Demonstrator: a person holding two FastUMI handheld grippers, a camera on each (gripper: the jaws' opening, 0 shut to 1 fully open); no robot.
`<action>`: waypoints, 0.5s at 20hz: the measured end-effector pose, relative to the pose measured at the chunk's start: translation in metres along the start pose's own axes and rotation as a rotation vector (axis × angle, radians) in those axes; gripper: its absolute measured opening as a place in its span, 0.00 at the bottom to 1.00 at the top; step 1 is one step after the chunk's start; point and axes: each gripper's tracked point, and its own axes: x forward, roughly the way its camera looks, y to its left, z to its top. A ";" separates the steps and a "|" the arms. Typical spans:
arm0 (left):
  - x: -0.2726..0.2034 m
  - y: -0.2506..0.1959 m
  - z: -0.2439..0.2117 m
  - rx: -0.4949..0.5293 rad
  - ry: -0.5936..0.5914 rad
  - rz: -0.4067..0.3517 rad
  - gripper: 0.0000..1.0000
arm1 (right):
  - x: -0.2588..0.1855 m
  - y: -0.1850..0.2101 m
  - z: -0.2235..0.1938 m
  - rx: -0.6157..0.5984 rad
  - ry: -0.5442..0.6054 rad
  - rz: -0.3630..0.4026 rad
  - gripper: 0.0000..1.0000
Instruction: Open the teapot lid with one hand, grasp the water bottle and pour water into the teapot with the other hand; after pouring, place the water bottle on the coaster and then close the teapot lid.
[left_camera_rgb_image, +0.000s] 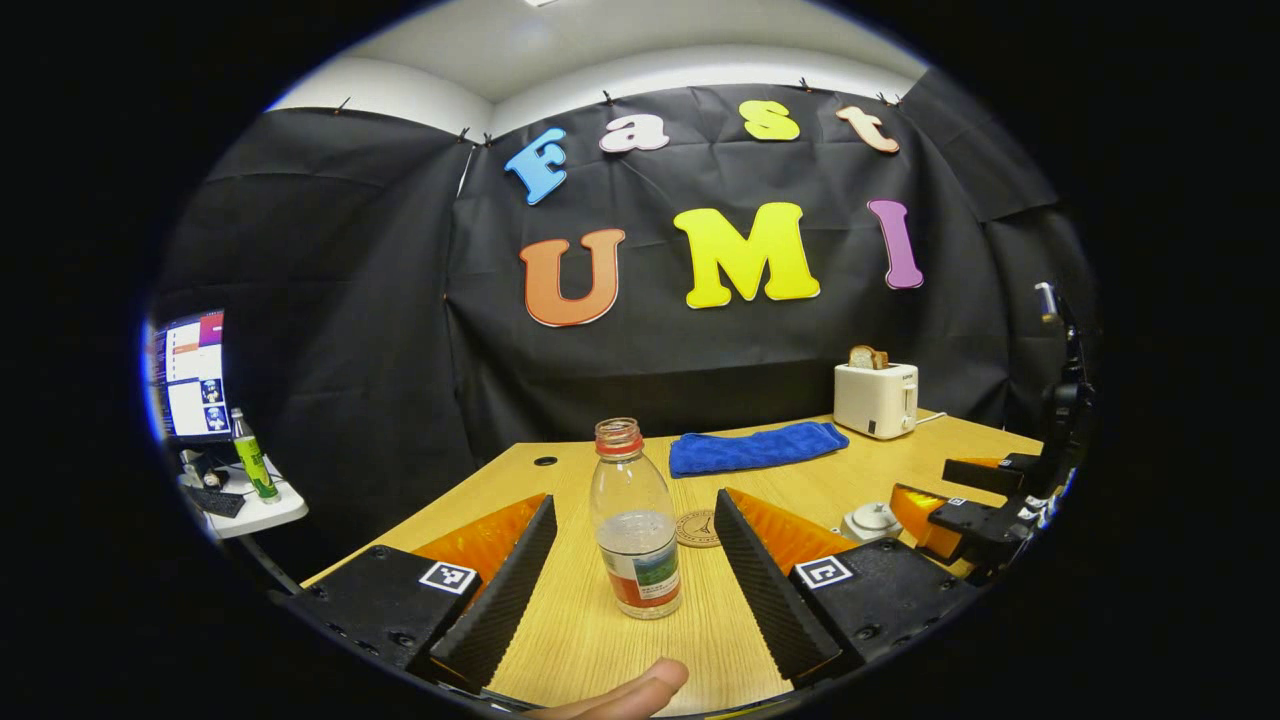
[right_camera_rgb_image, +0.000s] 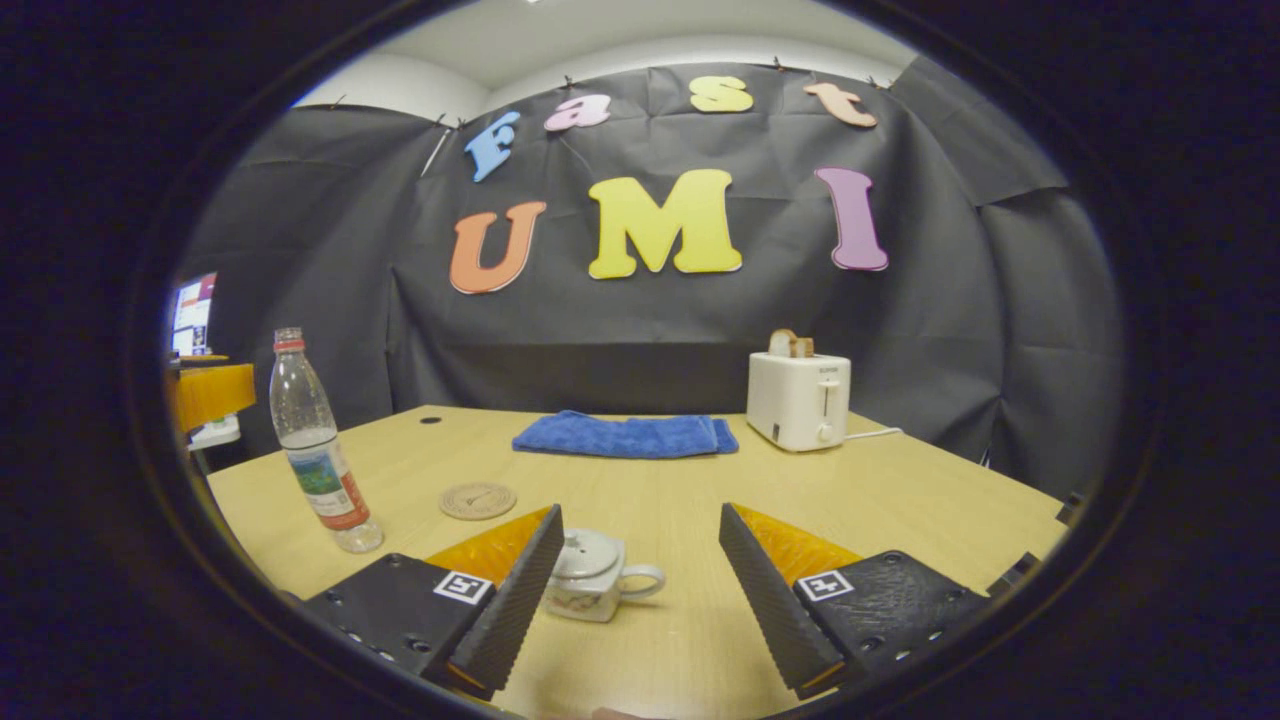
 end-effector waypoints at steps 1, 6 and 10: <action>0.001 0.002 -0.001 0.004 0.005 0.006 0.99 | 0.005 0.003 -0.004 0.004 0.014 0.008 0.95; 0.003 0.005 -0.009 -0.007 0.031 0.013 0.99 | 0.020 0.008 -0.009 0.007 0.036 0.001 0.85; 0.004 0.005 -0.013 0.004 0.045 0.012 0.99 | 0.024 0.017 -0.008 -0.028 0.038 0.014 0.62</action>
